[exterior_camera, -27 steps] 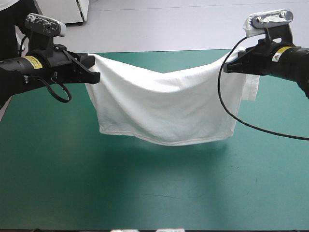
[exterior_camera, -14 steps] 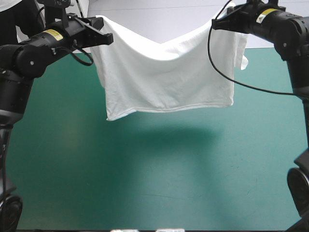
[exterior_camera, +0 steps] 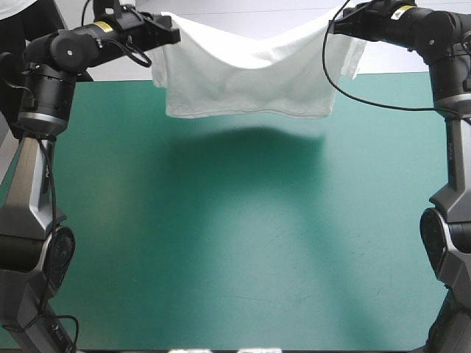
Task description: Fold the cloth
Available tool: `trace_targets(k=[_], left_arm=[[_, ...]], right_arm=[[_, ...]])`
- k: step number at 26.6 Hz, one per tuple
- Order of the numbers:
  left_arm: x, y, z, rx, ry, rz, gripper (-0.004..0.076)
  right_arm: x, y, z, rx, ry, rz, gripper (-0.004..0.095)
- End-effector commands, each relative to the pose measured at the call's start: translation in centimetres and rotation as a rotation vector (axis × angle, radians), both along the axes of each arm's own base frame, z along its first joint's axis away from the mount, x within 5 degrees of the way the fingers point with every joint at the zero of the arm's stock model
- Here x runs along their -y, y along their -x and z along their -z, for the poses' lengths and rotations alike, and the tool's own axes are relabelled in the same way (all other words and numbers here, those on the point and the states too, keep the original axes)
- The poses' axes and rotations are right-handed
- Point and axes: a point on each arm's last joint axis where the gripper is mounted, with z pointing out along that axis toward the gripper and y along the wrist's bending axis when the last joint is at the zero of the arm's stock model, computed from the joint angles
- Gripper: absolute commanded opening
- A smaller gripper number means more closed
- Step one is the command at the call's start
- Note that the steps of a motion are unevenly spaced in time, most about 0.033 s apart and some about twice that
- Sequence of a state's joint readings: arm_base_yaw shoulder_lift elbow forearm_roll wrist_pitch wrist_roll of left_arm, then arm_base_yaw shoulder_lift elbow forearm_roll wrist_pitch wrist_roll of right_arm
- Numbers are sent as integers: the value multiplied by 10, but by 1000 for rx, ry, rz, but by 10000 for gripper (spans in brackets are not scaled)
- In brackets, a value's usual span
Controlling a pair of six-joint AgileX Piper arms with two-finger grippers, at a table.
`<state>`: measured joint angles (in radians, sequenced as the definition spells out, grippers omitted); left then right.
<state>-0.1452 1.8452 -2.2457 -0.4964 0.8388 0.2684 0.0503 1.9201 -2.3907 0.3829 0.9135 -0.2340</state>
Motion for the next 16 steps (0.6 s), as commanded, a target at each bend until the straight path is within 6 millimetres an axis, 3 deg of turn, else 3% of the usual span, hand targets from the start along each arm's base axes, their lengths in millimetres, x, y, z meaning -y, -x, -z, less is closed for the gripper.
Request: trace_targets(k=[1, 8, 11, 16], left_arm=[[3, 15, -2, -85, -25, 75, -10], [6, 19, 41, -386, -107, 142, -10], [7, 29, 65, -520, -115, 171, -10], [12, 59, 95, -651, -147, 197, -10]], right_arm=[[1, 18, -12, 5, -15, -25, -17], [-5, 15, 60, -319, 40, -83, -17], [-1, 30, 95, -450, 99, -64, -17], [0, 60, 129, -580, 104, -66, -17]])
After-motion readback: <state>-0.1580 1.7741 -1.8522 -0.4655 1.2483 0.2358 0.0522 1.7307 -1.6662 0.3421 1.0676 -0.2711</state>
